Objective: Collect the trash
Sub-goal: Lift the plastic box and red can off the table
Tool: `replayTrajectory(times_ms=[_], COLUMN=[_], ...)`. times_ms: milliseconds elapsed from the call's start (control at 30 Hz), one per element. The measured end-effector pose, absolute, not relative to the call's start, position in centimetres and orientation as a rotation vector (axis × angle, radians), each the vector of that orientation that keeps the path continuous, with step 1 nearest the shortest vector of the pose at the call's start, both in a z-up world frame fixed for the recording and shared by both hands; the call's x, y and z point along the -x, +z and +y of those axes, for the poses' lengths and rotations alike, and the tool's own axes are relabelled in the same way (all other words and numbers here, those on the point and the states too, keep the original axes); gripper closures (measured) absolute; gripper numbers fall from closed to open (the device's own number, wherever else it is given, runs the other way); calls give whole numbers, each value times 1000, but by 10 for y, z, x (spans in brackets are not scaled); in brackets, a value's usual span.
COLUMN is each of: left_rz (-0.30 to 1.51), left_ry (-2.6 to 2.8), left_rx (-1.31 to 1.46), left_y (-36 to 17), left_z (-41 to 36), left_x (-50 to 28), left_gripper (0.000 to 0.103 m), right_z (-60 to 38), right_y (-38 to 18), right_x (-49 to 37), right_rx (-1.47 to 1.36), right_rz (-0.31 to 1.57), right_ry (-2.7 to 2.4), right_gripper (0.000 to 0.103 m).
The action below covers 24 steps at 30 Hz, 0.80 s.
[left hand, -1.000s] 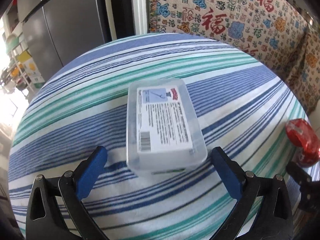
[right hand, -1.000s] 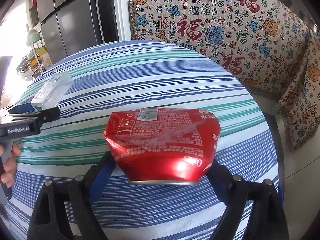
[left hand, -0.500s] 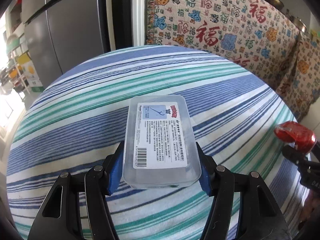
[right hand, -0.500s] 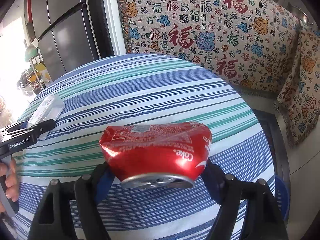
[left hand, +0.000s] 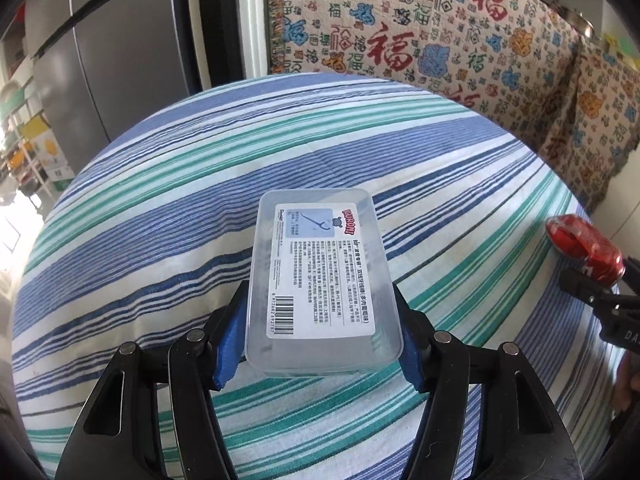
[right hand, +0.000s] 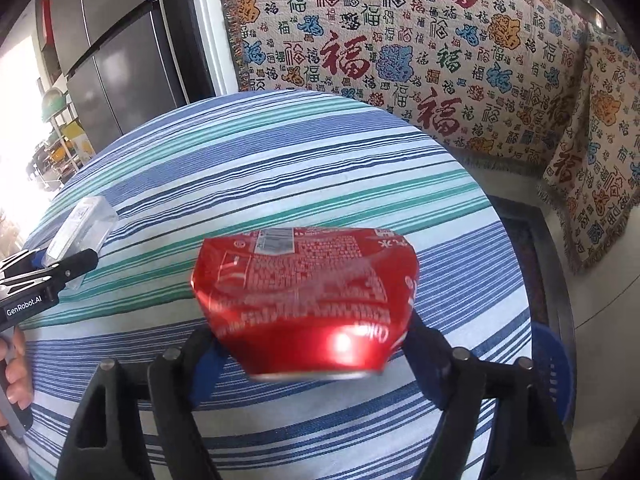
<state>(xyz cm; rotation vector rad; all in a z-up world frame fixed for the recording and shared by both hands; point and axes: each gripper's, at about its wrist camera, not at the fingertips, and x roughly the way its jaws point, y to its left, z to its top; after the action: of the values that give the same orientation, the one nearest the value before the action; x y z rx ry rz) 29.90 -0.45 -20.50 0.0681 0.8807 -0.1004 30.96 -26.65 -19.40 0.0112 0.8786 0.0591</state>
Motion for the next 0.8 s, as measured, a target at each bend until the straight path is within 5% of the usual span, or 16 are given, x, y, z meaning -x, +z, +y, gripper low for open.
replayTrajectory(times_ms=[67, 200, 400, 433, 500, 533, 800], left_rz=[885, 926, 933, 928, 888, 877, 863], left_ry=[-93, -75, -88, -90, -108, -109, -135], left_rx=[-82, -37, -70, -71, -81, -91, -11], left_y=[-206, -209, -212, -212, -208, -206, -203], left_z=[-8, 1, -6, -6, -9, -10, -3], left_x=[-300, -313, -319, -320, -317, -316, -315], left_gripper=[29, 0, 0, 2, 34, 39, 40], right_z=[-263, -255, -274, -277, -276, -275, -272], right_y=[-195, -197, -187, -187, -187, -186, -174], right_x=[-312, -325, -336, -335, -332, -329, -313], right_rx=[5, 38, -104, -124, -99, -71, -32], right_rz=[892, 924, 919, 917, 901, 884, 830], right_ry=[72, 80, 107, 104, 86, 73, 71], right_gripper=[2, 0, 1, 2, 2, 2, 2])
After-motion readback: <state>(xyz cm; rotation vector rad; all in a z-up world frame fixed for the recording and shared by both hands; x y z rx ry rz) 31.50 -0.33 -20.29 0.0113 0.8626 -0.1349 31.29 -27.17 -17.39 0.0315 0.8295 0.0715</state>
